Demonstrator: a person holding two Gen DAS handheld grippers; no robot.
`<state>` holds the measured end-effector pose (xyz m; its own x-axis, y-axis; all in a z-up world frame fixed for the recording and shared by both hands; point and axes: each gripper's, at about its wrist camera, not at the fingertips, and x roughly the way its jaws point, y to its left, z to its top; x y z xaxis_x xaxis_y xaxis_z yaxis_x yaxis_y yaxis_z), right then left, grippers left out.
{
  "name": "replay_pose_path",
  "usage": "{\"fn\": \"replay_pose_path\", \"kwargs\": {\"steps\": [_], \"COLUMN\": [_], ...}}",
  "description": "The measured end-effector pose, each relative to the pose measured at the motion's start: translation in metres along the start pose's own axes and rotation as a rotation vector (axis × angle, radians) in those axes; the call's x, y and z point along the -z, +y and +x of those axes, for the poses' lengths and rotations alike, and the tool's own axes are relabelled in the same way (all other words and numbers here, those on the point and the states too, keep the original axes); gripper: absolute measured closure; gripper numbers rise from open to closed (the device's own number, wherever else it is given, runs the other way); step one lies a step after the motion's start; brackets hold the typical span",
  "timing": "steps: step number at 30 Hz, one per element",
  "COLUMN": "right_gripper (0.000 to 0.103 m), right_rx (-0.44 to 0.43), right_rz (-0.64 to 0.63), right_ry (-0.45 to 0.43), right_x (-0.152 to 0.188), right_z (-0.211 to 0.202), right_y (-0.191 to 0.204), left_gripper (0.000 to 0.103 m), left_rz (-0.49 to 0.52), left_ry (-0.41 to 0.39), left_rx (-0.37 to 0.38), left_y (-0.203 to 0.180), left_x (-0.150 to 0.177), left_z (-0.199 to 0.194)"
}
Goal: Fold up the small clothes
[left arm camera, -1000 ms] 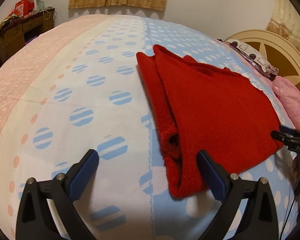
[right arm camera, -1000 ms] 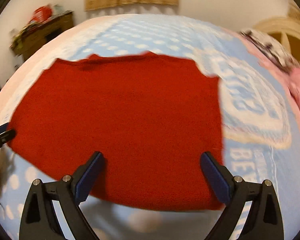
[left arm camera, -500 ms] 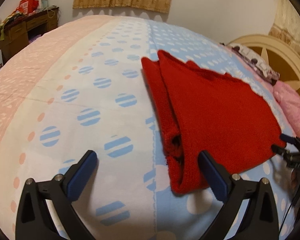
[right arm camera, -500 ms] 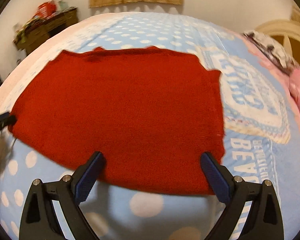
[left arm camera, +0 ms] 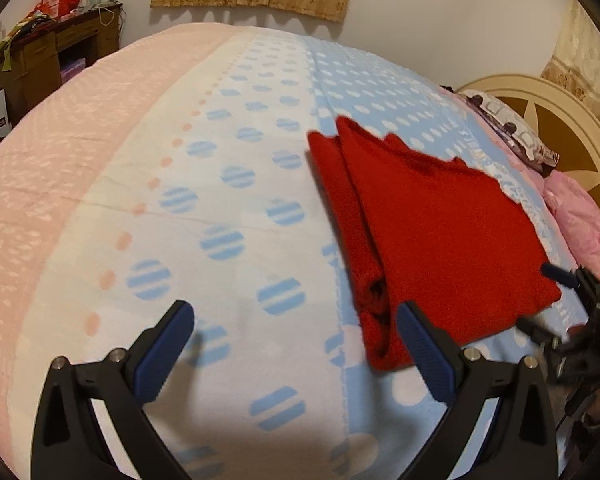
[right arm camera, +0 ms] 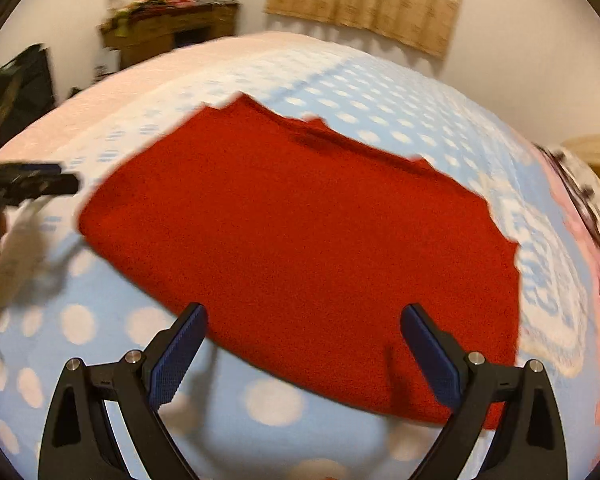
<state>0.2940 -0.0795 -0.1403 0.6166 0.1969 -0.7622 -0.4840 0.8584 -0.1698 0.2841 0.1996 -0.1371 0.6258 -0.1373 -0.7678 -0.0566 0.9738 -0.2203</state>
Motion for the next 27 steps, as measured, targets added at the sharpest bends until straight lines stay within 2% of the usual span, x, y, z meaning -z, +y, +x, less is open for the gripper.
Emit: {"fn": "replay_pose_path", "kwargs": {"steps": [2, 5, 9, 13, 14, 16, 23, 25, 27], "right_gripper": [0.006, 0.006, 0.006, 0.006, 0.009, 0.029, 0.034, 0.047, 0.052], "right_rx": [-0.038, -0.042, -0.041, -0.034, -0.034, -0.026, 0.078, 0.075, 0.088], "right_rz": [-0.039, -0.122, -0.219, -0.282, -0.305, -0.35, -0.44, -0.445, -0.458], "right_ry": [-0.02, -0.049, -0.07, -0.085, -0.085, -0.082, -0.097, -0.099, -0.104], "right_x": [-0.007, -0.015, -0.021, -0.023, -0.023, -0.022, -0.03, -0.03, -0.029], "right_z": [-0.002, -0.002, 0.001, 0.009, 0.013, 0.019, 0.04, 0.041, 0.042], "right_y": [0.019, 0.052, 0.093, 0.126, 0.132, 0.146, 0.17, 0.172, 0.176], "left_gripper": [0.0, 0.0, 0.0, 0.0, 0.0, 0.0, 0.0, 0.002, 0.002], "left_rz": [-0.005, -0.014, -0.04, -0.054, -0.052, -0.037, -0.022, -0.011, -0.016], "left_ry": [-0.014, -0.046, -0.054, -0.024, -0.016, 0.003, 0.057, 0.072, 0.071], "left_rx": [-0.015, -0.022, 0.032, 0.071, 0.08, 0.1, 0.191, 0.214, 0.227], "left_y": [0.006, 0.015, 0.022, 0.02, 0.018, 0.013, 0.002, -0.002, -0.005], "left_x": [-0.008, -0.019, -0.029, -0.033, -0.033, -0.034, -0.047, -0.052, -0.058], "left_z": [-0.005, -0.008, -0.001, 0.014, 0.017, 0.026, 0.055, 0.066, 0.073]}}
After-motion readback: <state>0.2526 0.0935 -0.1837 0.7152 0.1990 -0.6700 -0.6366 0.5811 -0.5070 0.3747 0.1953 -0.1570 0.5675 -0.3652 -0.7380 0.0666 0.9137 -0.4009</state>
